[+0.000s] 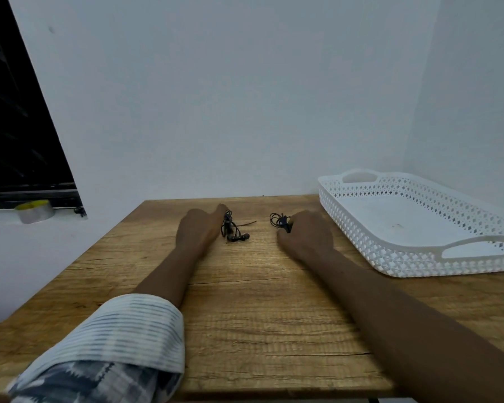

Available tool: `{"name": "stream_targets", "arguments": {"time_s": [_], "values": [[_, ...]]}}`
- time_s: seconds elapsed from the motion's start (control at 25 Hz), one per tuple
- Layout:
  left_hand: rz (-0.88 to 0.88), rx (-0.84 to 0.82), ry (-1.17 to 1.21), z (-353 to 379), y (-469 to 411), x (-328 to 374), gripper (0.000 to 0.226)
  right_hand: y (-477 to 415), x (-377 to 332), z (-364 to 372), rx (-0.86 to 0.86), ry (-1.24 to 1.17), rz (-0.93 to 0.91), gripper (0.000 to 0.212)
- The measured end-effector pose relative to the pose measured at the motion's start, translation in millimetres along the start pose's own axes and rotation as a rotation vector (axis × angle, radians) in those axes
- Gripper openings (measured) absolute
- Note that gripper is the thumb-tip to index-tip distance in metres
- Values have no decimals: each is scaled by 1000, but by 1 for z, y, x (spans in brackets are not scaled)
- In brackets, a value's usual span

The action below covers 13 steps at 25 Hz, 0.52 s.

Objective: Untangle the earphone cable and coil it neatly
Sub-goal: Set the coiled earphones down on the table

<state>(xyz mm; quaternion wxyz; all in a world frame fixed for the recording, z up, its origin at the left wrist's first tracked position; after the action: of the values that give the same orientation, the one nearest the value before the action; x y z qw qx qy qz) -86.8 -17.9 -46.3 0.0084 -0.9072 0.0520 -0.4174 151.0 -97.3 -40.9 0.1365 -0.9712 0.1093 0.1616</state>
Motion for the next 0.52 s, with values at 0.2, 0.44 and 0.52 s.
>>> {"name": "stream_targets", "arguments": {"time_s": [0.2, 0.44, 0.52], "values": [[-53, -34, -281, 35, -5, 17, 40, 0, -10, 5, 20, -40, -27, 33], [41, 12, -189, 31, 8, 29, 18, 7, -11, 0, 6, -83, -54, 22], [73, -14, -99, 37, 14, 39, 23, 8, -10, -10, 5, -88, -57, 23]]}}
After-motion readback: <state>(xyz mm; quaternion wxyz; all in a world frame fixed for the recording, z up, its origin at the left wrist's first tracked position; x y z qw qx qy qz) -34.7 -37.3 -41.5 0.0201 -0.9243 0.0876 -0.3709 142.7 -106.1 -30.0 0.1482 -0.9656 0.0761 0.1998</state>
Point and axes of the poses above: each hand's wrist, its own y-axis away from the middle knuckle, its own z-axis out of the palm, x = y × z, the point moved 10 cm from there along -y, towards the middle knuckle, and after that the axes turned 13 degrees about -x, right-handed, at the moved point
